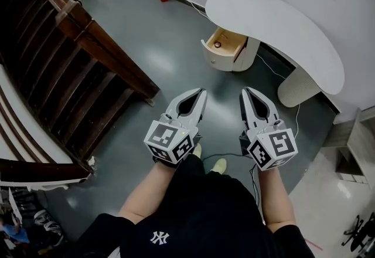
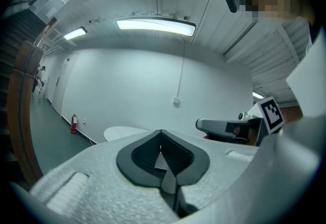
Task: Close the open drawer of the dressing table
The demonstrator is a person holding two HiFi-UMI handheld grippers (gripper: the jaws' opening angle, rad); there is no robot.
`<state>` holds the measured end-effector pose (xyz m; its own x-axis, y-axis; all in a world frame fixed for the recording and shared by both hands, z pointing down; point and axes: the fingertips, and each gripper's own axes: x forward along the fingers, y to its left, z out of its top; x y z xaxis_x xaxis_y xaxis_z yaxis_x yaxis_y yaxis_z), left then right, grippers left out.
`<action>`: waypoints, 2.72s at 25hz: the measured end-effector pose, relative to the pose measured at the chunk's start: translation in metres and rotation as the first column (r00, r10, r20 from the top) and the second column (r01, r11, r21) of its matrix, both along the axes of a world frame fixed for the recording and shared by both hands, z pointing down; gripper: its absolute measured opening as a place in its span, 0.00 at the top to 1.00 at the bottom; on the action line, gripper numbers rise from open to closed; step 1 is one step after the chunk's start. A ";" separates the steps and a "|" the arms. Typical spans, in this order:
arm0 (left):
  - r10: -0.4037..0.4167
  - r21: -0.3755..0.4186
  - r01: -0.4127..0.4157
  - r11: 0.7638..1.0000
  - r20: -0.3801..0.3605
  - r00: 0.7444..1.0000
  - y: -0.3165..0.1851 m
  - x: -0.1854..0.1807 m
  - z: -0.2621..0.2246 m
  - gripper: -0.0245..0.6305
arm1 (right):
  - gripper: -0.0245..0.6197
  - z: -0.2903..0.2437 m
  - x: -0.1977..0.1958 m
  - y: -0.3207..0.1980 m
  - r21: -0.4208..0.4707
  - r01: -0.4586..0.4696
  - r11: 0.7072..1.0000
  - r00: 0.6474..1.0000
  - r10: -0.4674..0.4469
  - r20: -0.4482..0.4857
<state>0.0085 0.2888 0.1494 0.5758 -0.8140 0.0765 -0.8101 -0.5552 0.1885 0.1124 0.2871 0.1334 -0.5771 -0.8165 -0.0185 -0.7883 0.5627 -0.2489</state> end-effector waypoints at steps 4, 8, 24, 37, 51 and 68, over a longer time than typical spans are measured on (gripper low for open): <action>0.005 -0.009 -0.005 1.000 0.008 1.000 -0.015 0.001 0.007 0.95 | 0.94 0.005 -0.001 -0.015 -0.014 -0.006 1.000 1.000 0.006 -0.002; 0.014 -0.021 -0.014 1.000 0.008 1.000 -0.044 0.000 0.017 0.95 | 0.94 0.014 -0.004 -0.043 -0.032 -0.011 0.999 1.000 0.011 -0.012; 0.103 -0.053 -0.101 0.993 0.032 0.994 -0.233 -0.041 0.087 0.95 | 0.94 0.061 -0.059 -0.236 -0.072 -0.082 0.994 0.995 0.078 -0.060; 0.138 -0.168 -0.129 0.977 0.044 0.989 -0.317 -0.065 0.199 0.95 | 0.94 0.132 -0.094 -0.320 -0.157 -0.101 0.982 0.987 0.080 -0.138; 0.106 -0.225 -0.083 0.971 0.092 0.990 -0.382 -0.056 0.358 0.95 | 0.94 0.268 -0.103 -0.383 -0.203 -0.032 0.979 0.982 -0.007 -0.191; 0.113 -0.265 -0.056 0.963 0.206 0.972 -0.412 -0.025 0.521 0.79 | 0.94 0.375 -0.097 -0.398 -0.251 0.004 0.968 0.985 -0.047 -0.169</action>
